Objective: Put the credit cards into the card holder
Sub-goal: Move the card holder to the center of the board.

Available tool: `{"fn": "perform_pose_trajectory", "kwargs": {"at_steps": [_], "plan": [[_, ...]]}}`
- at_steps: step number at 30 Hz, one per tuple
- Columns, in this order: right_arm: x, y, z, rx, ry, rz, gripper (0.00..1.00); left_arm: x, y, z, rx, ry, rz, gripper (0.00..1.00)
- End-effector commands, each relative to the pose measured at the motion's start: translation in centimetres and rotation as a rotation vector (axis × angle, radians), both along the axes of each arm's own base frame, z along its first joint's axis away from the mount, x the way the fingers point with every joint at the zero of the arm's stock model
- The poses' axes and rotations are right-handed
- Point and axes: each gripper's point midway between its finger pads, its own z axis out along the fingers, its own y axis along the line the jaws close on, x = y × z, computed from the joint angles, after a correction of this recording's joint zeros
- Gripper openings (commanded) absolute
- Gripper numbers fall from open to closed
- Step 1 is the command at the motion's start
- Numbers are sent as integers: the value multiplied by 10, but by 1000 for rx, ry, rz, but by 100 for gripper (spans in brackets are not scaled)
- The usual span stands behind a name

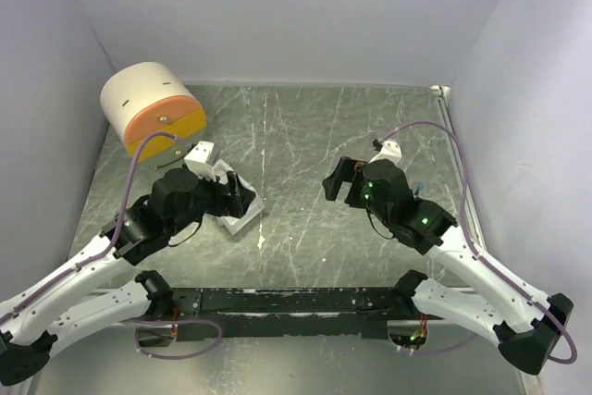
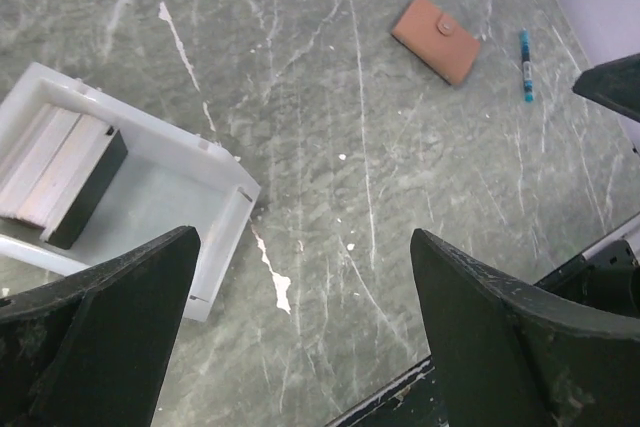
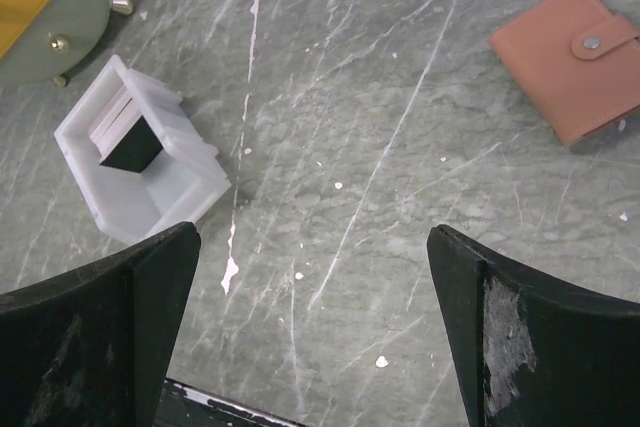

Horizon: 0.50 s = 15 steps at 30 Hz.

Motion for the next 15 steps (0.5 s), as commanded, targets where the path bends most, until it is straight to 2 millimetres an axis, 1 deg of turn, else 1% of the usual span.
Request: {"fn": "perform_pose_trajectory", "kwargs": {"at_steps": [1, 4, 7, 10, 13, 14, 15], "plan": [[5, -6, 24, 30, -63, -35, 100, 7, 18, 11, 34, -21, 88, 99], [11, -10, 25, 12, -79, -63, 100, 3, 19, 9, 47, -22, 68, 99], [22, -19, 25, -45, -97, -129, 100, -3, 18, 5, 51, -29, 26, 99], [36, -31, 22, -134, -114, -203, 100, -6, 21, 4, 43, -39, 20, 99], [49, -42, 8, -250, -98, -283, 100, -6, 24, 8, 47, -56, 25, 99], [54, -43, -1, -302, -71, -299, 100, -6, 25, 9, 51, -64, 28, 99], [59, -45, -6, -343, -55, -311, 100, -6, 26, 10, 52, -72, 26, 99]]}}
